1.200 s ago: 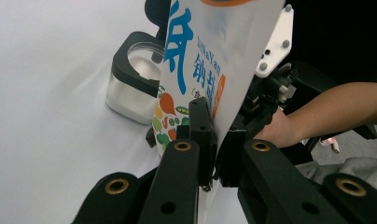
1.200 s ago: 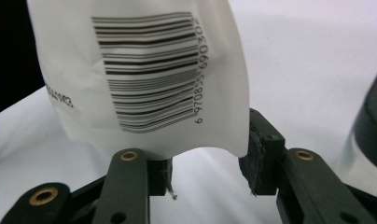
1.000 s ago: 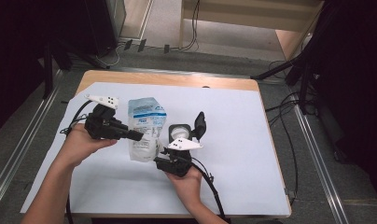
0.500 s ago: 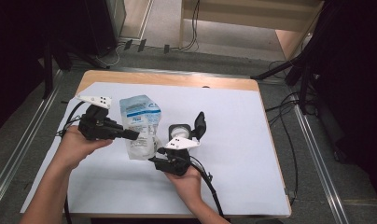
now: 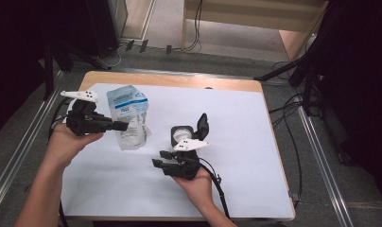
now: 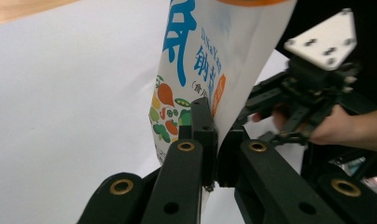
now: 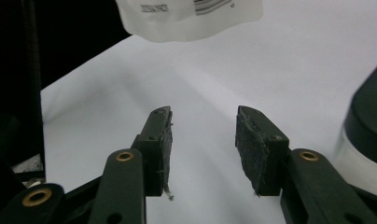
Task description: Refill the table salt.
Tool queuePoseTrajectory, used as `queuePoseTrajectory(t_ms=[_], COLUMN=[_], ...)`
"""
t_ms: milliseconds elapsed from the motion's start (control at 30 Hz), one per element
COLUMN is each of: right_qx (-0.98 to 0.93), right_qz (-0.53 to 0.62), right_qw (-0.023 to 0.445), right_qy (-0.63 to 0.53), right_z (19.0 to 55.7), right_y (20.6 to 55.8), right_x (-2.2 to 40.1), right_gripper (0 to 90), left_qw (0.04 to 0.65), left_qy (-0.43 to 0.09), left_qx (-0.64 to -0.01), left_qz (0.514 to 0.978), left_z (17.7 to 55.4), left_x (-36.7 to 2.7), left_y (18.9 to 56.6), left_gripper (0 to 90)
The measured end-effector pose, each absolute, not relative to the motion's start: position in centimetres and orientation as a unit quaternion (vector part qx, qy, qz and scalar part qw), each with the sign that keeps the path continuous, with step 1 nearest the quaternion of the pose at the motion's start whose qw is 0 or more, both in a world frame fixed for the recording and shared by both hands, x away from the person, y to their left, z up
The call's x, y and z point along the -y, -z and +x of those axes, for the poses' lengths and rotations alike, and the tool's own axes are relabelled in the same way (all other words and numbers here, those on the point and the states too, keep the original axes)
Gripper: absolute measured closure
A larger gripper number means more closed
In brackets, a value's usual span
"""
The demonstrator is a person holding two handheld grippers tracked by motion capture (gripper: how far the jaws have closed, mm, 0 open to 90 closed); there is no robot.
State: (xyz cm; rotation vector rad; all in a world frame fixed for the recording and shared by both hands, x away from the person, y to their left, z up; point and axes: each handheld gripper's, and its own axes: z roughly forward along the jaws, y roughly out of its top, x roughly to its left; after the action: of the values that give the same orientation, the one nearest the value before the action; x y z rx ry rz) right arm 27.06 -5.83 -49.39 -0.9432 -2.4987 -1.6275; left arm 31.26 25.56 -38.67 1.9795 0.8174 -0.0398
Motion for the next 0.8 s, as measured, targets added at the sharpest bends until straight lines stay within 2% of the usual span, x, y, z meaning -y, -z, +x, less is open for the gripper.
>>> queuePoseTrajectory(t_ms=[467, 800], right_qx=[0.811, 0.807], right_qz=[-0.29, -0.311], right_qw=[-0.005, -0.018], right_qy=[0.509, 0.501], right_z=[26.1, 26.6], right_y=[48.9, 48.8], right_x=[9.5, 12.6], right_gripper=[55.9, 55.2], left_qw=[0.471, 0.462], left_qy=[-0.035, -0.039], left_qx=[-0.396, -0.428], left_qz=[0.787, 0.775], left_z=[34.0, 36.2], left_x=[-26.5, -26.7], left_y=[41.0, 43.0], left_gripper=[90.0, 90.0])
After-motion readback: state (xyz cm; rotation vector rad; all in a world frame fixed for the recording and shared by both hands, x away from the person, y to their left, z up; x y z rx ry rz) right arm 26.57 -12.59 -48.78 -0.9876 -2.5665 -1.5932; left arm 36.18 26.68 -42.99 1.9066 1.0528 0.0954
